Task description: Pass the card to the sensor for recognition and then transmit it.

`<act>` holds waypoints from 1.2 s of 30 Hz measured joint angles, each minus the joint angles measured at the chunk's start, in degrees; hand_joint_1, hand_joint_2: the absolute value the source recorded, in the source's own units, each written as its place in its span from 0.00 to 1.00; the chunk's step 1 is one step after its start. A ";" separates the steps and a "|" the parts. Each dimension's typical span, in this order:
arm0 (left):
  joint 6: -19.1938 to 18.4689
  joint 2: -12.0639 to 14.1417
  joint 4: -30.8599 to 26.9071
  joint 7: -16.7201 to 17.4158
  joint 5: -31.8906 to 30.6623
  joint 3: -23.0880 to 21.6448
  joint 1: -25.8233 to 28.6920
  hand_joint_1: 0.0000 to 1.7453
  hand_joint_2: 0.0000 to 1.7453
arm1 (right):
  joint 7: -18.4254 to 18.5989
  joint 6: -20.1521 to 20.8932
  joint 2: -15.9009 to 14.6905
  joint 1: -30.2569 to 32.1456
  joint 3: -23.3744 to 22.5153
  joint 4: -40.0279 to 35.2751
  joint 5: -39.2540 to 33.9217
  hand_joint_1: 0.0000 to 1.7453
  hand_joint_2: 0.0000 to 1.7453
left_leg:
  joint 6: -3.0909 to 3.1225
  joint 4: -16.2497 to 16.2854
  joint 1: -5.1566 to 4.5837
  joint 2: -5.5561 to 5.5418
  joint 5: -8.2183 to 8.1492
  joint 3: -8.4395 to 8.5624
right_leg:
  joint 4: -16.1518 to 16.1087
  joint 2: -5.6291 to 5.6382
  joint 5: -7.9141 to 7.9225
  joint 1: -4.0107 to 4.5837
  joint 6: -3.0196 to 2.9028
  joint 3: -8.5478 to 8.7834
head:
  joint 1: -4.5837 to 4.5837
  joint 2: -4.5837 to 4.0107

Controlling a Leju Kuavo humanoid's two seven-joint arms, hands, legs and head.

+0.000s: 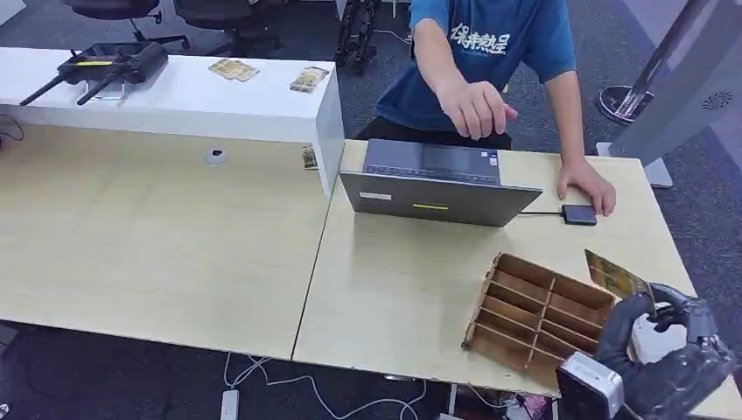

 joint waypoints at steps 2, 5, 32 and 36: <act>-0.02 0.00 0.00 0.26 -0.26 0.00 -0.08 0.00 1.00 | 2.66 0.00 -0.76 -2.89 0.39 1.57 1.31 1.00 1.00 | 0.01 0.00 0.00 0.00 0.01 0.02 | 0.00 0.00 0.01 0.00 0.00 0.00 | 0.02 0.00; -0.02 0.00 0.00 0.50 -0.46 0.00 -0.16 0.00 1.00 | 4.52 0.00 -1.84 -6.39 1.33 3.76 2.20 1.00 1.00 | 0.00 0.01 0.00 -0.03 0.04 0.03 | 0.00 -0.02 0.03 0.00 0.01 0.01 | 0.02 0.00; -1.01 0.02 0.00 2.40 -8.59 -0.02 -0.75 0.00 1.00 | 25.75 3.15 -10.21 -34.28 11.78 28.90 8.11 1.00 1.00 | -0.07 0.02 0.00 0.02 0.17 0.03 | 0.04 0.09 0.20 0.01 0.00 -0.02 | -0.02 0.00; -1.05 0.02 0.00 2.99 -9.66 -0.02 -0.86 0.00 1.00 | 28.95 5.27 -10.86 -41.13 14.03 37.19 10.07 1.00 1.00 | -0.08 0.03 0.00 -0.05 0.18 0.02 | 0.04 0.04 0.19 0.02 0.00 -0.02 | 0.02 0.00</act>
